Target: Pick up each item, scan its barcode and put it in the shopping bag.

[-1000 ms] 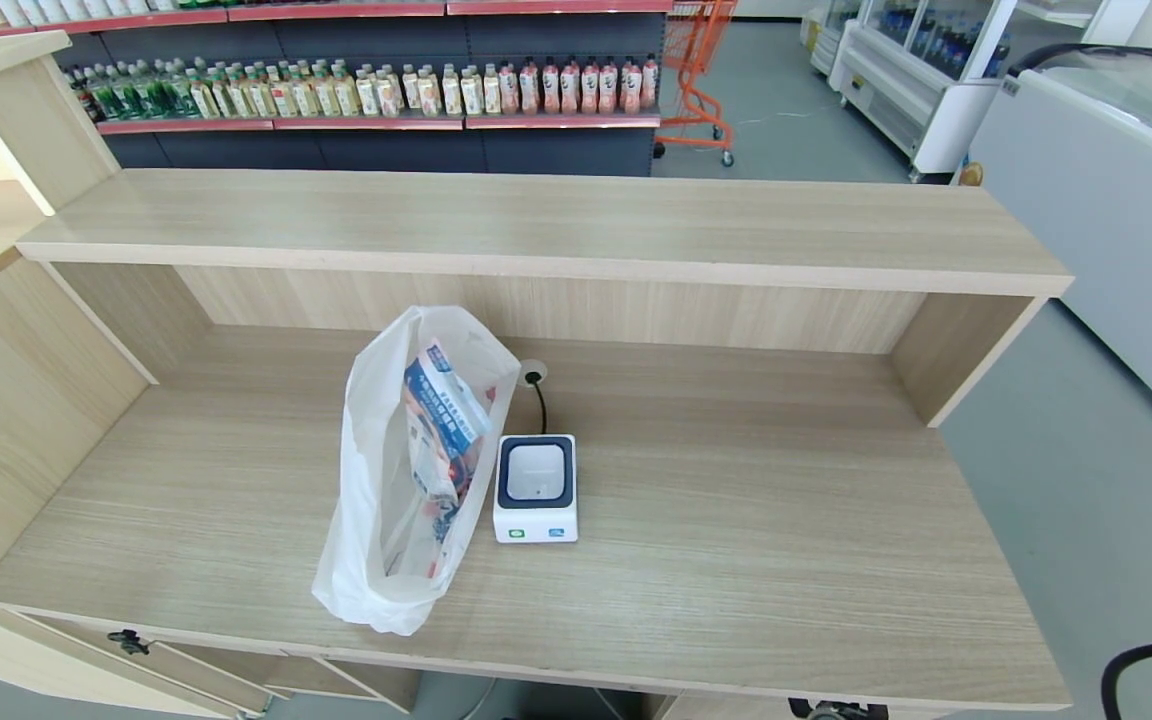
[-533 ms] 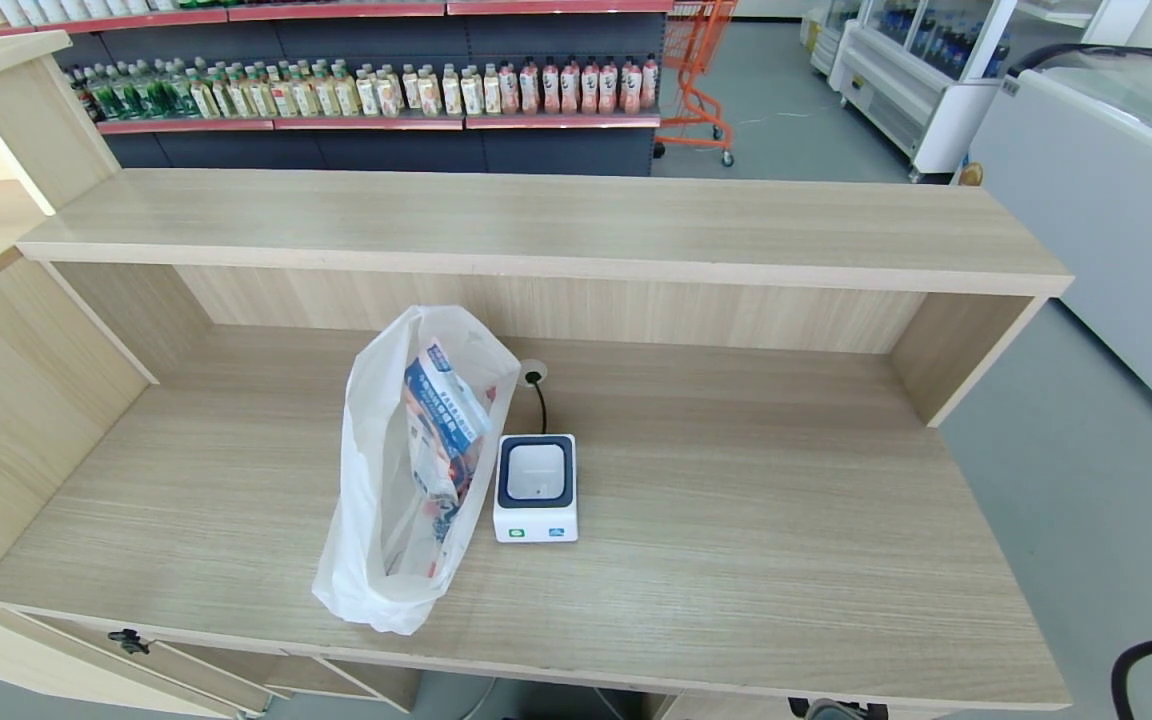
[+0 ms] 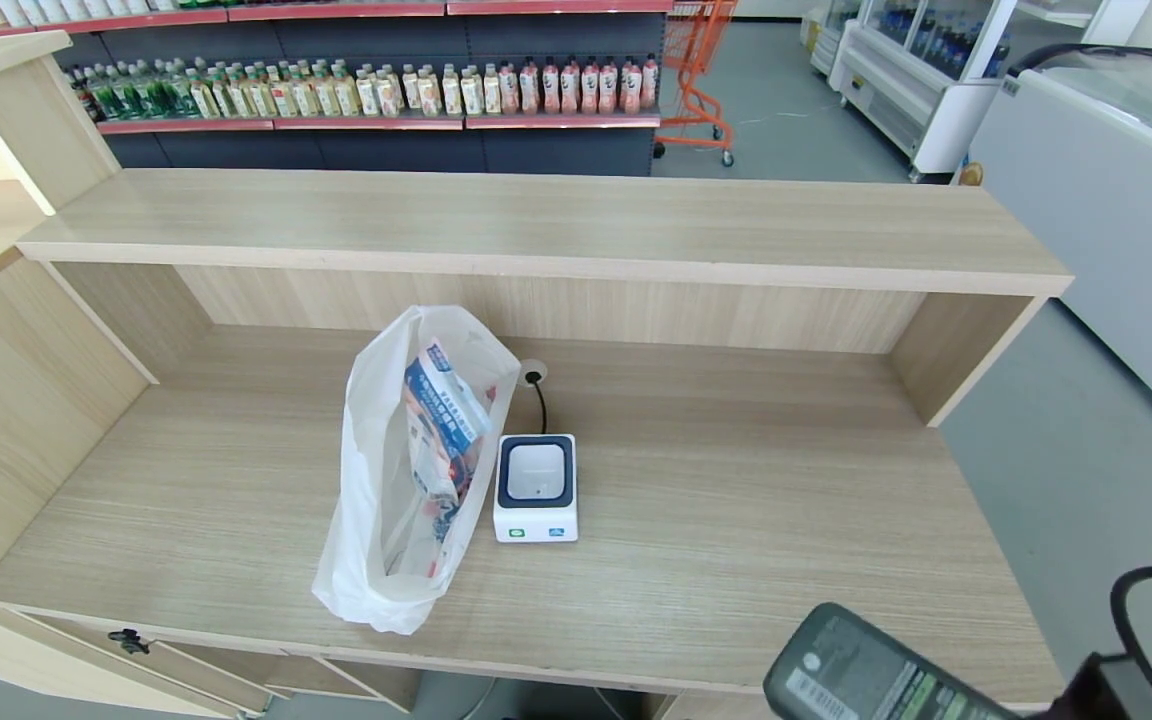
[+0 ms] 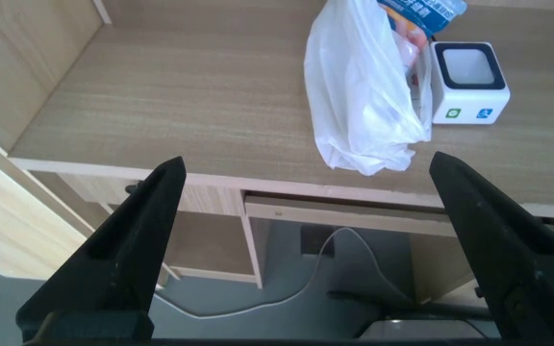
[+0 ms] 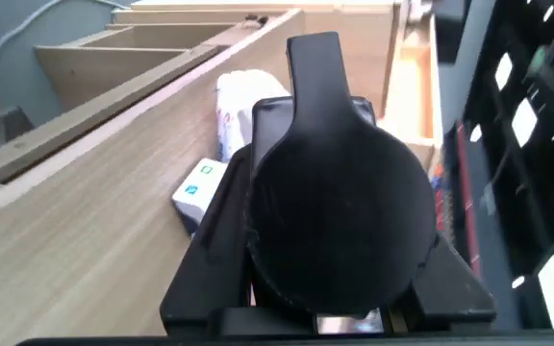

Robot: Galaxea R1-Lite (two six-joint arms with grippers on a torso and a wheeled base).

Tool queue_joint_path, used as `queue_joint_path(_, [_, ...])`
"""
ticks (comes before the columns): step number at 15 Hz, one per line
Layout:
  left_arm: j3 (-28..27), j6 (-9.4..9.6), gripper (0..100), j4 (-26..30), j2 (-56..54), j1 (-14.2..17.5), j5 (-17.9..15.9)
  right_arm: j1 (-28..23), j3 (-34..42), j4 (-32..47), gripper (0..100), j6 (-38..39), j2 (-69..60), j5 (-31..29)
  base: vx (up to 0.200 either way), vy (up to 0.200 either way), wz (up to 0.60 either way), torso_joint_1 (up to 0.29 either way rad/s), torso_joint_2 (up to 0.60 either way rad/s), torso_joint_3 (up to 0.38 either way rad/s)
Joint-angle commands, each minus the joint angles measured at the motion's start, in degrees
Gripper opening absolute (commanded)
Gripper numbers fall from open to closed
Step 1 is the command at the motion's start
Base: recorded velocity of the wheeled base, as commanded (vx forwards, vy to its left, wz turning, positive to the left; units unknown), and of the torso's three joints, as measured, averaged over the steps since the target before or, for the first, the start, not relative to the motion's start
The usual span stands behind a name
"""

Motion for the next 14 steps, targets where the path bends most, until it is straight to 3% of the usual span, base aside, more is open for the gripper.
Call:
queue_joint_path(1, [0.0,0.0,100,0.0,0.0,0.0,0.0,-10.8,-2.6,-1.3,0,18.3,-2.4,-3.0,0.0,0.0,0.0,0.0,0.0,0.0])
queue_joint_path(3, [0.0,0.0,100,0.0,0.1,0.0,0.0,-19.3,-2.3,-5.5,0,33.5,-6.2,-7.1,0.0,0.0,0.0,0.0,0.0,0.0])
queue_joint_path(6, [0.0,0.0,100,0.0,0.0,0.0,0.0,-20.3,-0.1,-8.3,0,59.3,-7.0,-8.8,0.0,0.0,0.0,0.0,0.0,0.0])
queue_joint_path(7, [0.0,0.0,100,0.0,0.0,0.0,0.0,-20.4,-0.4,-8.5,0,64.0,-6.8,-9.7,0.0,0.0,0.0,0.0,0.0,0.0])
queue_joint_path(8, [0.0,0.0,100,0.0,0.0,0.0,0.0,-20.4,-1.6,-8.5,0,76.9,-6.2,-13.0,0.0,0.0,0.0,0.0,0.0,0.0])
queue_joint_path(9, [0.0,0.0,100,0.0,0.0,0.0,0.0,-19.0,-3.3,-8.5,0,95.6,-5.9,-16.9,0.0,0.0,0.0,0.0,0.0,0.0])
queue_joint_path(10, [0.0,0.0,100,0.0,0.0,0.0,0.0,-16.6,-4.2,-8.5,0,107.1,-5.4,-19.4,0.0,0.0,0.0,0.0,0.0,0.0])
queue_joint_path(12, [0.0,0.0,100,0.0,0.0,0.0,0.0,-9.5,-6.8,-8.7,0,133.0,-2.9,-30.3,0.0,0.0,0.0,0.0,0.0,0.0])
queue_joint_path(14, [0.0,0.0,100,0.0,0.0,0.0,0.0,-5.1,-10.6,-8.6,0,156.9,0.0,-35.7,0.0,0.0,0.0,0.0,0.0,0.0])
